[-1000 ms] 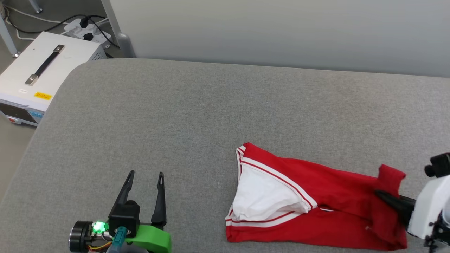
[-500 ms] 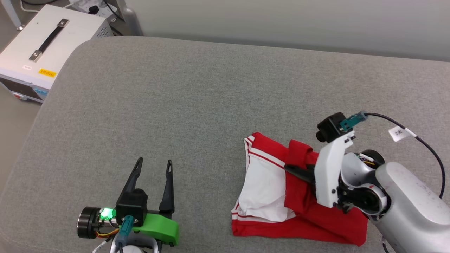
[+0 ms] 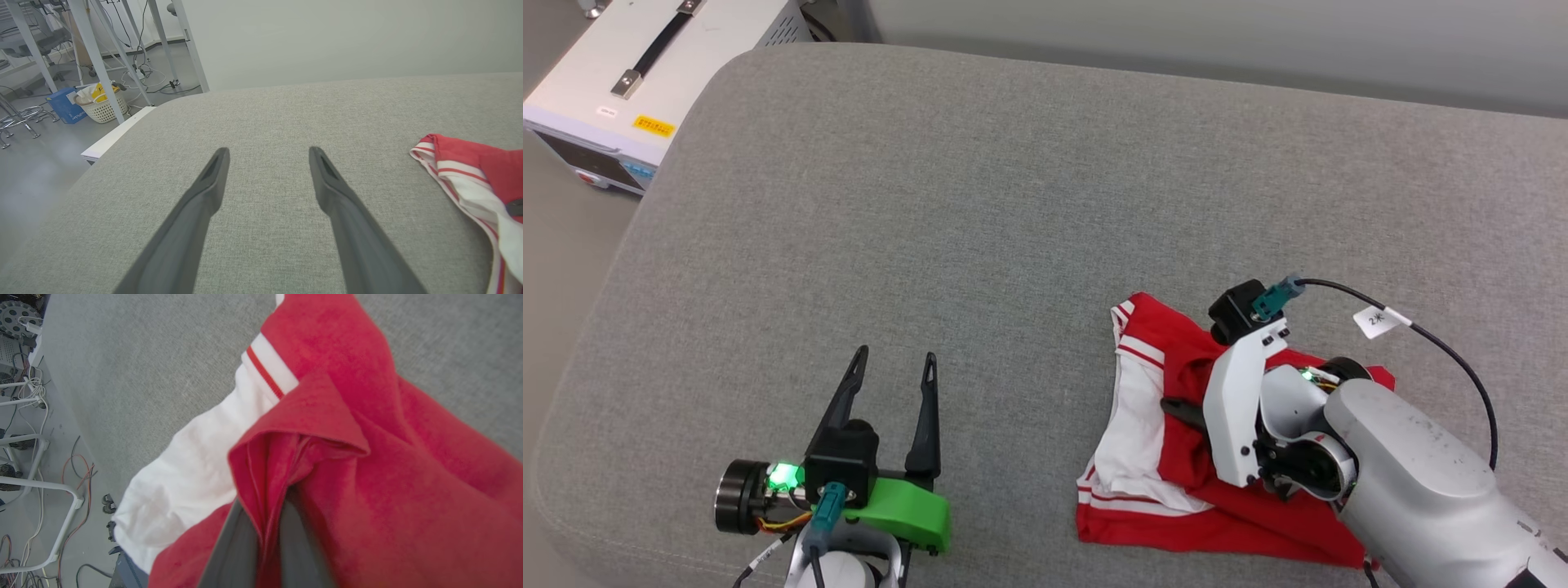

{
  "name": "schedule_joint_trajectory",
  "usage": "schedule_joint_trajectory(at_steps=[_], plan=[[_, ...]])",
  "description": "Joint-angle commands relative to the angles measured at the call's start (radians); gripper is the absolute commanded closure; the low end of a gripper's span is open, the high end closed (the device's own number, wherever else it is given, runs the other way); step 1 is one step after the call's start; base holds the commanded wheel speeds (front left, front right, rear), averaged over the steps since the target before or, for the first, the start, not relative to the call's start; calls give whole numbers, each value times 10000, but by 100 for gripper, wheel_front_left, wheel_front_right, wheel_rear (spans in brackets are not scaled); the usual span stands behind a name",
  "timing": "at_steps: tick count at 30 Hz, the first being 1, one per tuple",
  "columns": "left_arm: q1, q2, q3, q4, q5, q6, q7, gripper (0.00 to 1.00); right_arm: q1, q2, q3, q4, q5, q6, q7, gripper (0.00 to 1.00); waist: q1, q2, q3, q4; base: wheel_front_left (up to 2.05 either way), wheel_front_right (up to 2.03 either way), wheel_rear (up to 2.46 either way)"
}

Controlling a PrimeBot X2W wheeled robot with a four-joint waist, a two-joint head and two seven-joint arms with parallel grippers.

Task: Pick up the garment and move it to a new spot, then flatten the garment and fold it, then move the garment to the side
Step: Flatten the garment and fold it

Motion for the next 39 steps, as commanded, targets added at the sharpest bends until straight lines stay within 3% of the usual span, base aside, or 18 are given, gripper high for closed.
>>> schedule_joint_trajectory(at_steps=[1, 2, 10, 17, 22, 25, 31, 39], plan=[[-110, -68, 29, 49, 78, 20, -59, 0, -94, -52, 210, -14, 39, -9, -324, 51, 0, 0, -96, -54, 0, 0, 0], [-96, -69, 20, 67, 85, 13, -59, 0, -104, -109, 249, -108, 70, -9, -568, 0, 0, 0, -137, -63, 0, 0, 0], [235, 79, 125, 93, 116, 44, -59, 0, 182, -1280, 101, -1661, -71, -9, -2807, 0, 0, 0, -863, -493, 0, 0, 0], [570, 193, 234, 39, 72, 35, -59, 0, 1012, -2056, -1353, -2326, -1830, -9, -5325, 0, 0, 0, -1438, -1072, 0, 0, 0], [736, 218, 282, -28, 59, 46, -59, 0, 1999, -2052, -2933, -2339, -3322, -9, -6652, 0, 0, 0, -1752, -1421, 0, 0, 0], [785, 247, 307, -89, 56, 35, -59, 0, 2752, -1701, -4323, -2415, -4203, -9, -7440, 0, 0, 0, -1838, -1567, 0, 0, 0], [860, 320, 480, -251, -7, 58, -59, 0, 4358, -639, -6391, -3268, -5617, -9, -7929, 0, 0, 0, -1952, -1752, 0, 0, 0], [1103, 323, 606, -544, -145, -52, -59, 0, 6324, 915, -7827, -4830, -6452, -9, -8006, 0, 0, 0, -2114, -1844, 0, 0, 0]])
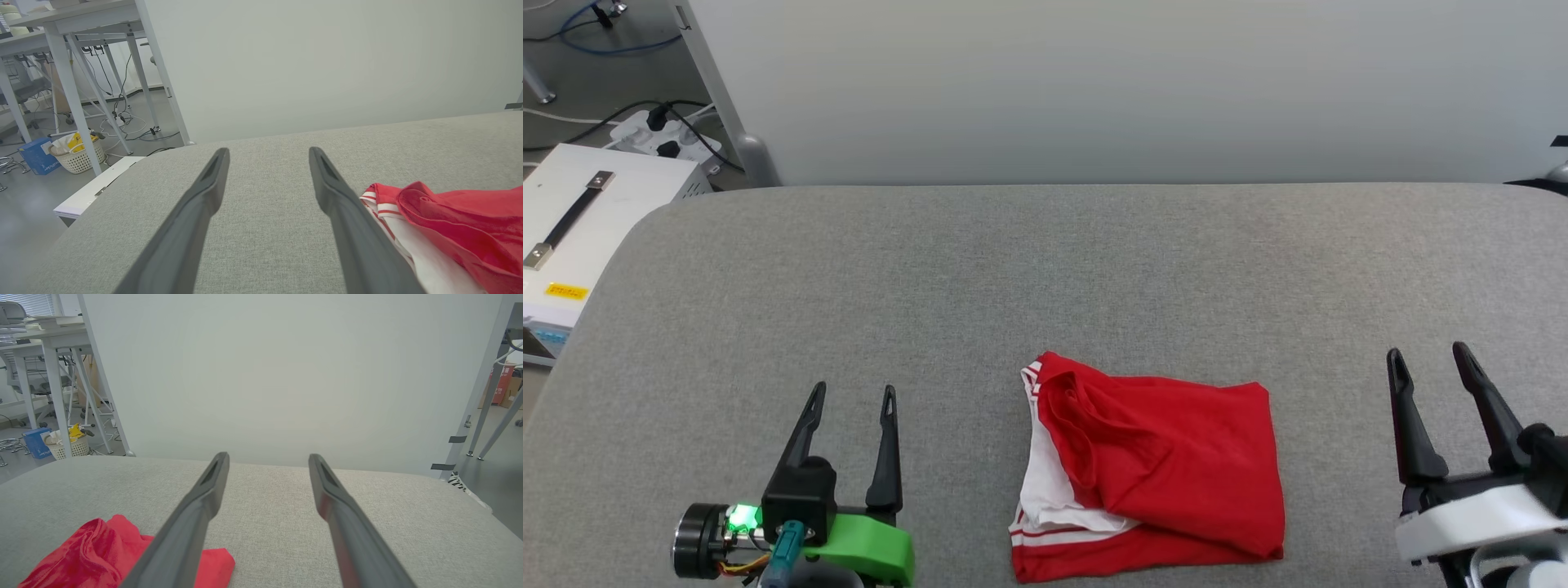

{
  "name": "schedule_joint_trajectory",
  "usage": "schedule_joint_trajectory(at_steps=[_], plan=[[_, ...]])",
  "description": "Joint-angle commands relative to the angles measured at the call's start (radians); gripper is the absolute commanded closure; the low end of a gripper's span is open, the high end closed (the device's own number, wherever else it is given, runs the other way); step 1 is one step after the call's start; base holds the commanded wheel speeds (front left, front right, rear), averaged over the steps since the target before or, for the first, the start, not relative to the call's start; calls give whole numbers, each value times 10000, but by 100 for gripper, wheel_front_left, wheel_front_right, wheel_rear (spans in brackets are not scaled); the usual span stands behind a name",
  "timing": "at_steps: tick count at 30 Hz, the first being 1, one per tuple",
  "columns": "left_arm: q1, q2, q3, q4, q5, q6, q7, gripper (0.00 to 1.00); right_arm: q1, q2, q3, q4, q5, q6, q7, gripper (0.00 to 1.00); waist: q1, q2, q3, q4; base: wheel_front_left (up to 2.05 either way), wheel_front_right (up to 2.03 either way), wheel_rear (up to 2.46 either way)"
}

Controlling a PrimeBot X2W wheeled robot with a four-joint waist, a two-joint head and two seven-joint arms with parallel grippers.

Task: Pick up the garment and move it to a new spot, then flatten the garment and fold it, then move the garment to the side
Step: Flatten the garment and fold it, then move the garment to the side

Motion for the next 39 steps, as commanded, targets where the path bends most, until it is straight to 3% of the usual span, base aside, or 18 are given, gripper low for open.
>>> schedule_joint_trajectory(at_steps=[1, 11, 24, 33, 36, 39], plan=[[235, 8, 29, -71, -65, -65, -61, 0, 405, 189, -109, -165, -145, -9, -57, 0, 0, -1, -95, -17, 0, 0, 0], [557, -77, 79, -186, -183, -287, -61, 0, 1545, 813, -202, -135, -353, -9, -59, 0, 0, -1, -289, 60, 0, 0, 0], [668, -140, 157, 85, -99, -338, -61, 0, 1356, 595, -41, -34, -570, -9, -60, 0, 0, -1, -361, 93, 0, 0, 0], [413, -166, 212, 216, -75, -401, -61, 0, -589, -940, 74, -160, -202, -9, 90, 0, 0, -1, -28, 270, 0, 0, 0], [281, -188, 215, 234, -67, -416, -61, 0, -1339, -1841, 762, 81, 595, -9, 1188, 0, 0, -1, 145, 376, 0, 0, 0], [179, -204, 216, 259, -53, -442, -61, 0, -2038, -2669, 1535, 87, 1430, -9, 3150, 0, 0, -1, 319, 453, 0, 0, 0]])
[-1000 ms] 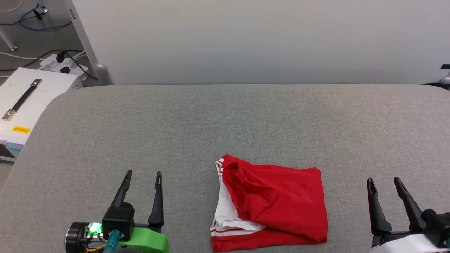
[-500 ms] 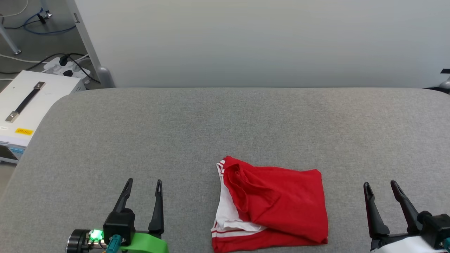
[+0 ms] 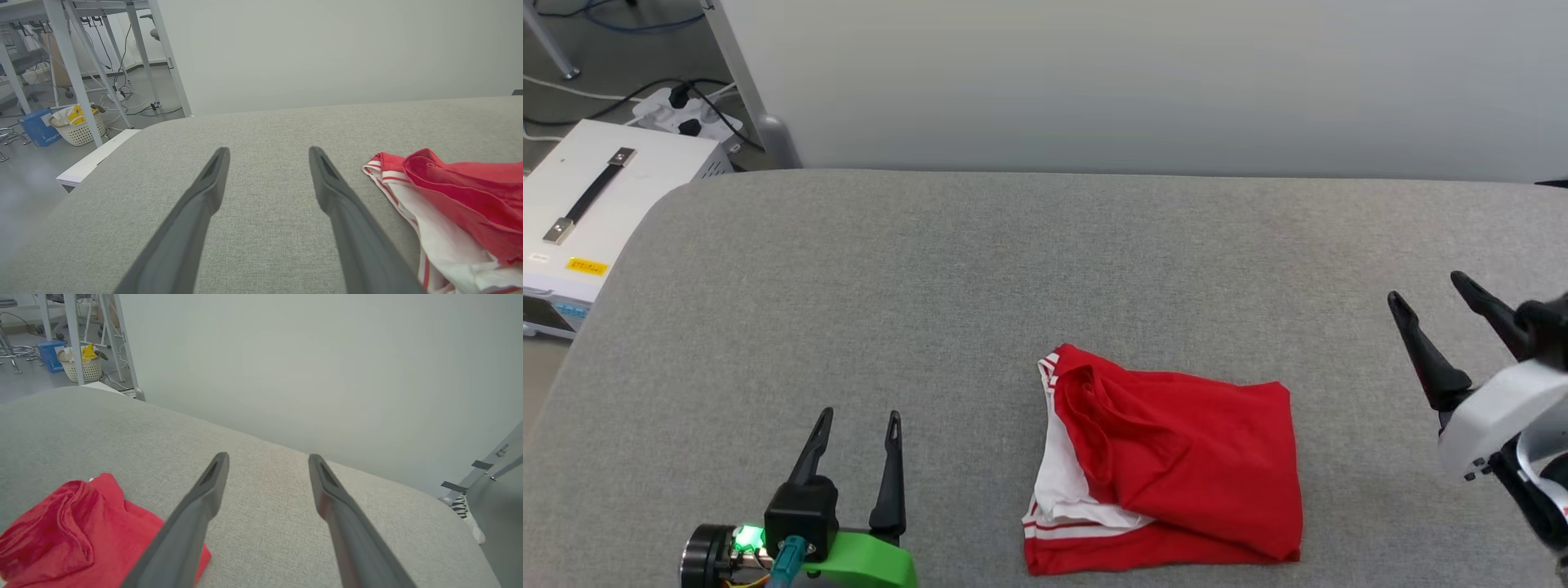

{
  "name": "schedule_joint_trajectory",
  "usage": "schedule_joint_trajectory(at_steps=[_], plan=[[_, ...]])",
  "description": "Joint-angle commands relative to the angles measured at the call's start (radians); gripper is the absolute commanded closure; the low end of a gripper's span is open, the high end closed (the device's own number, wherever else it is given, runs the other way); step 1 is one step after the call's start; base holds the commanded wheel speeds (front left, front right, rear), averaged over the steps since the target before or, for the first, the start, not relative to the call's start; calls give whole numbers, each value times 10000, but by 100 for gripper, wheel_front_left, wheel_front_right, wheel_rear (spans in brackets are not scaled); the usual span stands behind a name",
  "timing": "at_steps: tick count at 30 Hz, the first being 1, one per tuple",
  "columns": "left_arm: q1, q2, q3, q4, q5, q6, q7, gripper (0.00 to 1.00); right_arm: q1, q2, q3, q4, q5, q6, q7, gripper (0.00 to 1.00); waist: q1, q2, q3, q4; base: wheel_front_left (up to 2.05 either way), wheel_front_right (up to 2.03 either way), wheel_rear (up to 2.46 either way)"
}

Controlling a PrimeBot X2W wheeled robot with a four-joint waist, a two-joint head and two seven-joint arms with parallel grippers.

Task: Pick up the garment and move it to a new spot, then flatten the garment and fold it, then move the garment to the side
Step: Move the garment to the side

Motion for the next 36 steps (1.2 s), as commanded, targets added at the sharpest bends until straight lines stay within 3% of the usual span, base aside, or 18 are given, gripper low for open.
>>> schedule_joint_trajectory(at_steps=[1, 8, 13, 19, 30, 32, 36], plan=[[-249, -18, -2, 13, 45, -66, -61, 0, -394, -276, 278, 31, 749, -9, 821, 0, 0, 0, 201, 127, 0, 0, 0], [-596, -35, -40, 26, 107, -145, -61, 0, -1018, -941, 1464, 124, 3035, -9, 4924, 0, 0, 0, 610, 317, 0, 0, 0], [-873, -92, -142, 50, 137, -194, -61, 0, -1009, -791, 1572, 867, 4412, -9, 6634, 0, 0, 0, 914, 565, 0, 0, 0], [-1153, -132, -213, 51, 164, -246, -61, 0, -1215, -246, 1837, 1848, 4986, -9, 7303, 0, 0, 0, 1397, 874, 0, 0, 0], [-1505, -246, -375, 153, 160, -258, -61, 0, -1505, 569, 3284, 3459, 5016, -9, 6584, 0, 0, 0, 1786, 1347, 0, 0, 0], [-1477, -253, -359, 157, 150, -248, -61, 0, -1559, 470, 3522, 3432, 5002, -9, 6190, 100, 0, 0, 1743, 1338, 0, 0, 0], [-1329, -242, -295, 187, 153, -217, -61, 0, -1844, 120, 3884, 3250, 4919, -9, 5251, 100, 0, 0, 1551, 1201, 0, 0, 0]])
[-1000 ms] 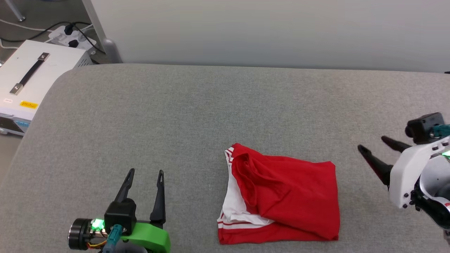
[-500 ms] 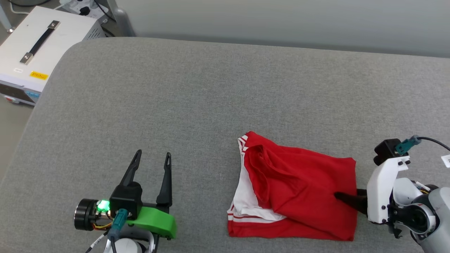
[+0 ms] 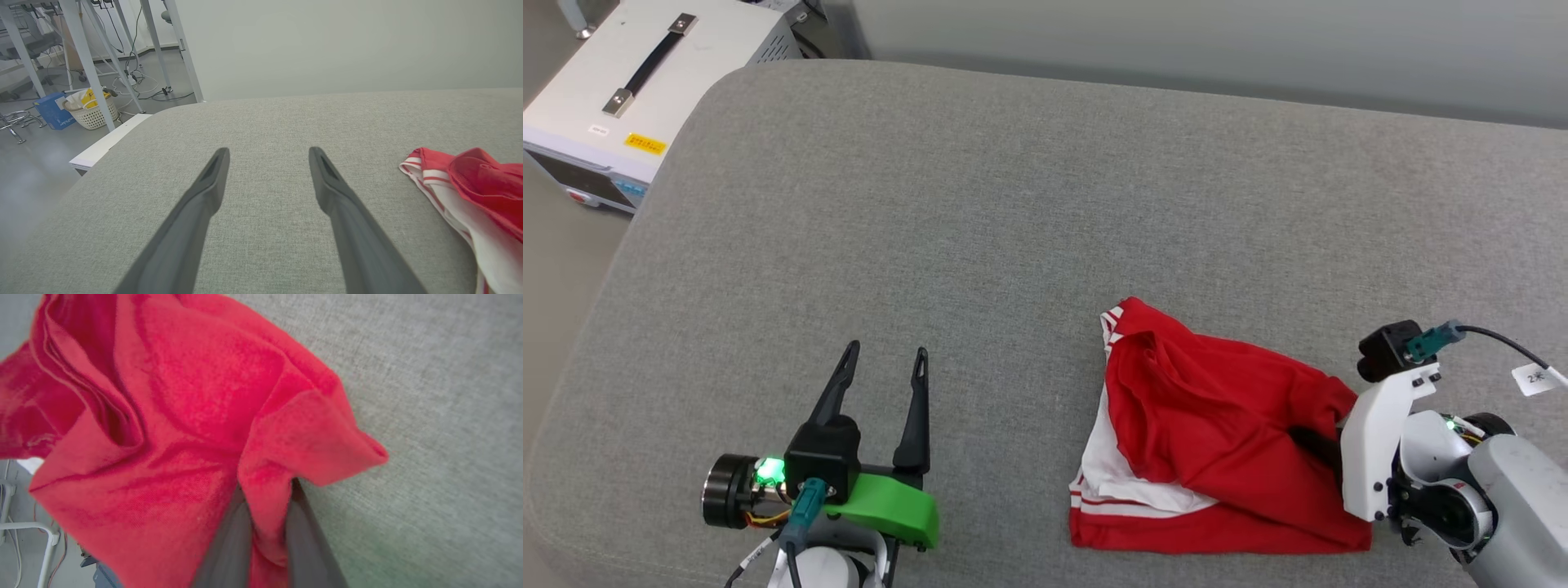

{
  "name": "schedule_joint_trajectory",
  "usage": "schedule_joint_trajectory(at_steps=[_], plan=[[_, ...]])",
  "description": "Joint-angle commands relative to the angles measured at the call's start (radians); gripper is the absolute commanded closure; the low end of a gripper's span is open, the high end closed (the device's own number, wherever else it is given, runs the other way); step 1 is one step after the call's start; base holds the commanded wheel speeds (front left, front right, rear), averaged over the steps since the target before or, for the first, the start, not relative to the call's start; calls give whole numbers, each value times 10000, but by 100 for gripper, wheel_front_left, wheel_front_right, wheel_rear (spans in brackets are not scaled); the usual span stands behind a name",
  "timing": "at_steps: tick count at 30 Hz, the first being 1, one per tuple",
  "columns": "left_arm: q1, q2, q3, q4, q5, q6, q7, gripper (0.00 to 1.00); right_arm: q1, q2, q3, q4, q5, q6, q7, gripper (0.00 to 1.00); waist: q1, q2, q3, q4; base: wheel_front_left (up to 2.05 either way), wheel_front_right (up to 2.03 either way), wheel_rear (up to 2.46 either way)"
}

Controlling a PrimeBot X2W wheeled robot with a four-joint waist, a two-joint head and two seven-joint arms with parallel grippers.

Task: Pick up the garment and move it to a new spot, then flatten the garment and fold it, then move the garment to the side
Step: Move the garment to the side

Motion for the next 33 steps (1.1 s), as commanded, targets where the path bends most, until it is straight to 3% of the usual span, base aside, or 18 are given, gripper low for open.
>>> schedule_joint_trajectory(at_steps=[1, 9, 18, 27, 33], plan=[[-7, -59, 17, 36, 44, 27, -61, 0, -63, 7, 319, 16, 86, -9, -277, 100, 0, 0, -166, -150, 0, 0, 0], [322, -50, 94, -16, 32, 60, -61, 0, -863, -1041, 947, -956, -630, -9, -1854, 100, 0, 0, -669, -894, 0, 0, 0], [554, -36, 222, -193, 33, 125, -61, 0, -1349, -2487, 1177, -2180, -869, -9, -1533, 100, 0, 0, -720, -2269, 0, 0, 0], [284, 125, 344, -550, 127, 127, -61, 0, -1282, -3238, 121, -2427, -620, -9, -1370, 100, 0, 0, 37, -3625, 0, 0, 0], [-326, 357, 334, -861, 272, 53, -61, 0, -1490, -3600, -927, -1932, -754, -9, -1282, 100, 0, 0, 1119, -3934, 0, 0, 0]])
